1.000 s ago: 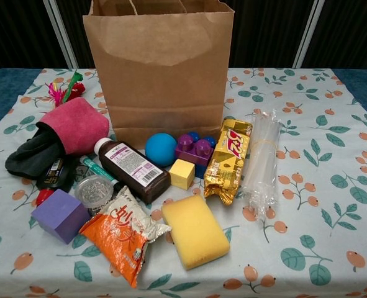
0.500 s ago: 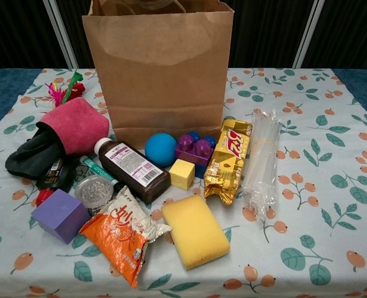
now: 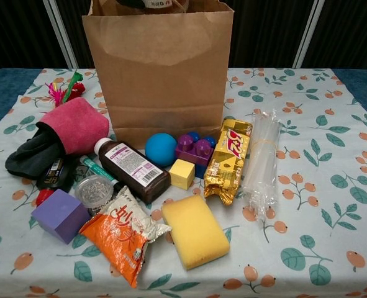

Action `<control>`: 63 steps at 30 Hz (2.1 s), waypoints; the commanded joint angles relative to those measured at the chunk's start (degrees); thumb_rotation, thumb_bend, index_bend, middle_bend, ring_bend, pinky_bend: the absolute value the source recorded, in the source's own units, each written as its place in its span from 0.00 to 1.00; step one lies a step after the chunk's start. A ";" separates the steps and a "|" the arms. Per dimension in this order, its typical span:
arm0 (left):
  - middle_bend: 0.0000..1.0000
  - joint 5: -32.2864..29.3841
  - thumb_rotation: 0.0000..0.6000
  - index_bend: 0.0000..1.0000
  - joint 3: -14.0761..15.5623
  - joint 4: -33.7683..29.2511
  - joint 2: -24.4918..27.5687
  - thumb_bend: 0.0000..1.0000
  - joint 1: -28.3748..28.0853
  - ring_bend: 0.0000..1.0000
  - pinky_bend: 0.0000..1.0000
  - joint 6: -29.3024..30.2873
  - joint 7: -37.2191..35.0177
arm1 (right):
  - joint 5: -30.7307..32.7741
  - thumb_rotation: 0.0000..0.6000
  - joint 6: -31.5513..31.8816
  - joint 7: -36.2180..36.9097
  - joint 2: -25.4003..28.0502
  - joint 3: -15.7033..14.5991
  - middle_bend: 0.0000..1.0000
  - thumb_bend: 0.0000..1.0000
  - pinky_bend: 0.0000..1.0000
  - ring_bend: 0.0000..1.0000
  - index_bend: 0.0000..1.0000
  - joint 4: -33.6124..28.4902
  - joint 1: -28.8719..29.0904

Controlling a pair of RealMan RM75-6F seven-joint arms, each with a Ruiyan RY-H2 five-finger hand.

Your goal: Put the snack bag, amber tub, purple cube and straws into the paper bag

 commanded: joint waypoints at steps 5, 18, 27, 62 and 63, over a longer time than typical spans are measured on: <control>0.28 -0.04 1.00 0.26 -0.19 0.20 0.35 0.17 0.15 0.26 0.33 1.57 -0.21 | 0.03 1.00 0.09 -0.05 0.08 0.18 0.27 0.00 0.16 0.13 0.31 -0.27 -0.07; 0.28 -2.12 1.00 0.28 -2.60 0.19 3.96 0.24 2.20 0.26 0.33 6.16 2.70 | -0.33 1.00 0.58 -0.55 1.16 0.44 0.27 0.00 0.16 0.13 0.31 -2.11 -0.16; 0.31 -7.28 1.00 0.30 -1.26 -5.79 12.10 0.31 10.60 0.26 0.33 9.01 7.99 | -0.88 1.00 0.62 -0.82 2.15 0.61 0.27 0.00 0.16 0.13 0.31 -3.95 0.23; 0.37 14.42 1.00 0.34 25.63 -25.31 16.33 0.22 24.10 0.31 0.38 -4.56 5.87 | 0.98 1.00 4.57 -7.60 15.21 4.15 0.27 0.00 0.16 0.13 0.31 -29.06 -0.83; 0.37 15.03 1.00 0.34 25.58 -24.50 15.77 0.22 23.80 0.31 0.38 -4.86 5.87 | 1.07 1.00 4.36 -7.77 15.21 4.18 0.27 0.00 0.16 0.13 0.31 -29.22 -0.72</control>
